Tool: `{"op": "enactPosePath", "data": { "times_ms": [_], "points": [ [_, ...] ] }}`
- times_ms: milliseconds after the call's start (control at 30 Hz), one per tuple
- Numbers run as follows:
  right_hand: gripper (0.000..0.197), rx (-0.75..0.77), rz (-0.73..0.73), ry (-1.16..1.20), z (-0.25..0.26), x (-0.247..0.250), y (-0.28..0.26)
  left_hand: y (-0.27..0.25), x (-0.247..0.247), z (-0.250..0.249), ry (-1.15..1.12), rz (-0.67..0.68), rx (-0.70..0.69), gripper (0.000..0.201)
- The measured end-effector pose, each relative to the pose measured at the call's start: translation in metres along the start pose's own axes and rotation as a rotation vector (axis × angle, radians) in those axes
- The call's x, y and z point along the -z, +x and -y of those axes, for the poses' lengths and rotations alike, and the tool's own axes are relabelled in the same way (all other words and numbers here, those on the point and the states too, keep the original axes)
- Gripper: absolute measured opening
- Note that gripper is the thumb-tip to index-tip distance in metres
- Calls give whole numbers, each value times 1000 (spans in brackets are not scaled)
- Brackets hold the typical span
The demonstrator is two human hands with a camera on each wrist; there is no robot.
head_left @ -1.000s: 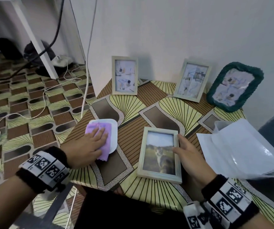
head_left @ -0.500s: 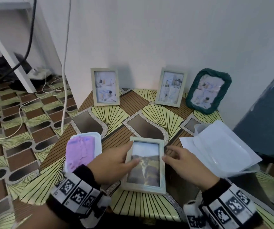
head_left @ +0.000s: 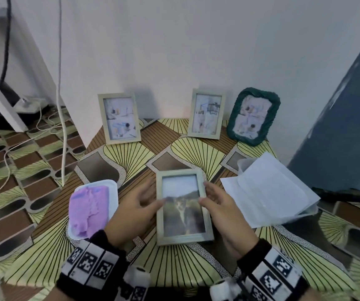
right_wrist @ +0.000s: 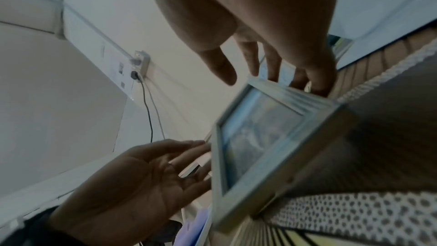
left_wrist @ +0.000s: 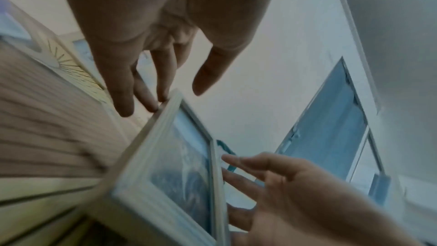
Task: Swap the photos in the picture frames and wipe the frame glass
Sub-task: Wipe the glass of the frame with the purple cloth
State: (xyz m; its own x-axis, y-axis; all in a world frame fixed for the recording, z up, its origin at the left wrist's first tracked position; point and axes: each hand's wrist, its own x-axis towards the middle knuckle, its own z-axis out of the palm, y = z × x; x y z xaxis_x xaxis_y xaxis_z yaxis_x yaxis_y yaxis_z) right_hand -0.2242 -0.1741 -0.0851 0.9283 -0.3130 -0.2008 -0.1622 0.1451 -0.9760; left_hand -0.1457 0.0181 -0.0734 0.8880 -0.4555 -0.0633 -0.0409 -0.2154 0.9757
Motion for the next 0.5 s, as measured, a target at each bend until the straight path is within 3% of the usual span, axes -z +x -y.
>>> {"op": "enactPosePath", "data": {
  "times_ms": [100, 267, 400, 500],
  "points": [
    [44, 141, -50, 112, 10, 2, -2, 2, -1, -8, -255, -141, -40, 68],
    [44, 258, -27, 323, 43, 3, -7, -4, -7, -40, -445, -207, -209, 63],
    [44, 232, -1, 432, 65, 11, -11, -12, -5, -61, -474, -178, -284, 59],
    [39, 139, 90, 503, 79, 17, -16, -16, -1, -71, -565, -123, -236, 57]
  ]
}}
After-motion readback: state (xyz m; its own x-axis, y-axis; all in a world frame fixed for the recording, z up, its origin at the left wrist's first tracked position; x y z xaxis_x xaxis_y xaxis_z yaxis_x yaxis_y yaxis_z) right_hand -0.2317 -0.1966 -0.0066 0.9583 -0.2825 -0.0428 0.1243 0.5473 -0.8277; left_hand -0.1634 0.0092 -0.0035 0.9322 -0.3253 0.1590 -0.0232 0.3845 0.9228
